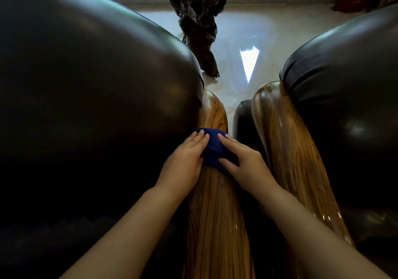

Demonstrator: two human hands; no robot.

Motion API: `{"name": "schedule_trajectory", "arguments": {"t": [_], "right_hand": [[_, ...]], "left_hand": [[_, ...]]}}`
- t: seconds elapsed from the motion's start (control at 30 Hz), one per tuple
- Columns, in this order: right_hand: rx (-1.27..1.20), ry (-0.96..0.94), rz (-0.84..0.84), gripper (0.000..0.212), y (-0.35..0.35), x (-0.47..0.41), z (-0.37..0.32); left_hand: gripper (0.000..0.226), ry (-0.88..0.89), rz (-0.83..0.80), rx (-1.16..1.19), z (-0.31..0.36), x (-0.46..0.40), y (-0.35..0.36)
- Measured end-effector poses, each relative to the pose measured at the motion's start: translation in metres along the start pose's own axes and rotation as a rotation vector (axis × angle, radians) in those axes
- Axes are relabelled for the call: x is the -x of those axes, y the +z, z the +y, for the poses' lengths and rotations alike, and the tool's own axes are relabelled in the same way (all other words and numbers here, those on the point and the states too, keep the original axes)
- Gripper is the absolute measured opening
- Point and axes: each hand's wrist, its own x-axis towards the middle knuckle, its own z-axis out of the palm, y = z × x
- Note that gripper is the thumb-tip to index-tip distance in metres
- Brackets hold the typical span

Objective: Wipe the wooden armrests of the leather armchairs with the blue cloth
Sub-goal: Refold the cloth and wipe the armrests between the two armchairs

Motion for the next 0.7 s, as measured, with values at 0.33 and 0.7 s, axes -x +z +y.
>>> {"name": "schedule_trajectory", "arguments": {"t": [0.33,0.7], "right_hand": [[-0.046,0.103,-0.123,0.068,-0.013,-0.018,0.007],[-0.033,0.055,0.098,0.05,0.0,-0.009,0.004]], "left_hand": [[0.064,-0.155,-0.059,0.108,0.002,-0.016,-0.015],[0.047,-0.191,0.179,-0.102,0.023,-0.013,0.0]]}}
